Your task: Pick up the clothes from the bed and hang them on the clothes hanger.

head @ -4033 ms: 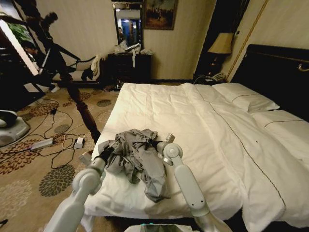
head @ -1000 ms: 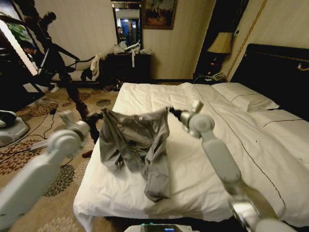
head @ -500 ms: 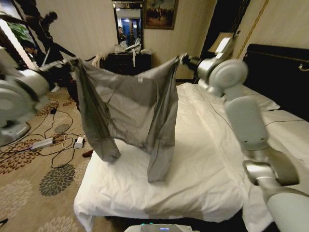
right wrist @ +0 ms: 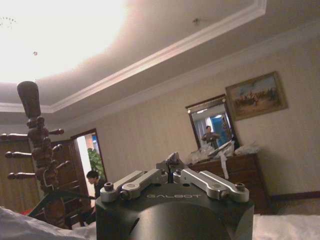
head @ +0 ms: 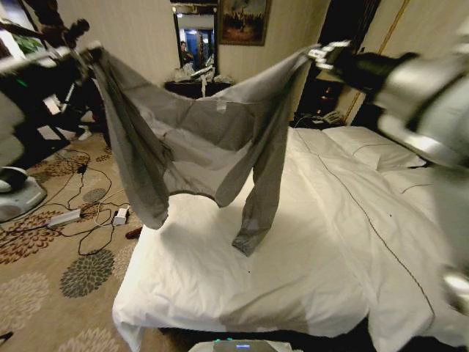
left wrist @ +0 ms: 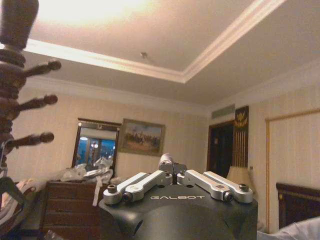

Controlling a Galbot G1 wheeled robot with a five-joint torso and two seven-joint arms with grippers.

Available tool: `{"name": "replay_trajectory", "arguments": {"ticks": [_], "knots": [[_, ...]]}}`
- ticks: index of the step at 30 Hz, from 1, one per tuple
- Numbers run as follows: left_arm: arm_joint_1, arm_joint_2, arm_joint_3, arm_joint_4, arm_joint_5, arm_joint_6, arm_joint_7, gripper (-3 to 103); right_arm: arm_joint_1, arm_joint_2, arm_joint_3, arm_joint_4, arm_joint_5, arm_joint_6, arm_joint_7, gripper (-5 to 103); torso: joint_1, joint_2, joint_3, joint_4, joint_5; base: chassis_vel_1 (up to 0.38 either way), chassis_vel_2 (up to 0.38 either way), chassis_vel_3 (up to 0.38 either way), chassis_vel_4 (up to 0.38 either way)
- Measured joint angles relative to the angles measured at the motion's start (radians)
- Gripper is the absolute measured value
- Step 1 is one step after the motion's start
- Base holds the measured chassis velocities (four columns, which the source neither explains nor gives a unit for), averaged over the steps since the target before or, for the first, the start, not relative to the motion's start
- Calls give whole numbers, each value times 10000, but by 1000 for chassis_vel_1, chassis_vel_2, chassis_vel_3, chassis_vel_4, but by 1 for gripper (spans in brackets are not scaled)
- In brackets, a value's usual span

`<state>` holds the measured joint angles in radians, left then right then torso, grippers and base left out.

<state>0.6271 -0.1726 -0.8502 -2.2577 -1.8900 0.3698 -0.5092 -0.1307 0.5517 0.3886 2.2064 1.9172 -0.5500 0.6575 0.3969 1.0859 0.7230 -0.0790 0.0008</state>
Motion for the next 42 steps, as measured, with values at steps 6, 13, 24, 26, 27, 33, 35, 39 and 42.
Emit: {"name": "replay_trajectory", "arguments": {"ticks": [6, 13, 24, 26, 27, 33, 35, 39, 42], "knots": [[152, -349, 210, 91, 630, 17, -73, 0, -582, -204, 101, 180, -89, 7, -201, 0, 1, 0, 3, 17, -12, 0, 0, 0, 0], [1459, -1843, 902, -13, 2426, 65, -263, 0, -3308, 315, -58, 653, -2061, 59, -392, 0, 7, -2, 6, 9, -9, 0, 0, 0, 0], [4195, -3850, 1247, -300, 4736, 18, -64, 0, -4541, 1831, -825, 201, -3965, 82, -556, 0, 5, -2, 5, 12, -5, 0, 0, 0, 0], [4585, -4232, 1421, -311, 5257, -9, 32, 0, -4543, 2229, -1028, -75, -4231, 83, -560, 0, 5, -1, 5, 14, -9, 0, 0, 0, 0], [4721, -4380, 1526, -310, 5428, -10, 45, 0, -4544, 2364, -1107, -176, -4287, 84, -562, 0, 5, -1, 5, 15, -10, 0, 0, 0, 0], [5003, -4689, 1856, -221, 5674, 107, 208, 0, -4637, 2721, -1486, -417, -4589, 84, -567, 0, 4, -1, 4, 9, -7, 0, 0, 0, 0], [5034, -4695, 1863, -194, 5675, 116, 242, 0, -4656, 2764, -1508, -435, -4604, 84, -556, 0, 5, -1, 4, 10, -7, 0, 0, 0, 0], [5204, -4749, 1847, -147, 5533, 313, 279, 11, -4784, 2811, -1527, -467, -4653, 84, -527, 0, 4, -1, 4, 11, -9, 0, 0, 0, 0], [5373, -4805, 1766, -229, 5273, 537, 295, 27, -4847, 2787, -1498, -467, -4697, 84, -522, 0, 4, -1, 4, 10, -7, 0, 0, 0, 0]]}}
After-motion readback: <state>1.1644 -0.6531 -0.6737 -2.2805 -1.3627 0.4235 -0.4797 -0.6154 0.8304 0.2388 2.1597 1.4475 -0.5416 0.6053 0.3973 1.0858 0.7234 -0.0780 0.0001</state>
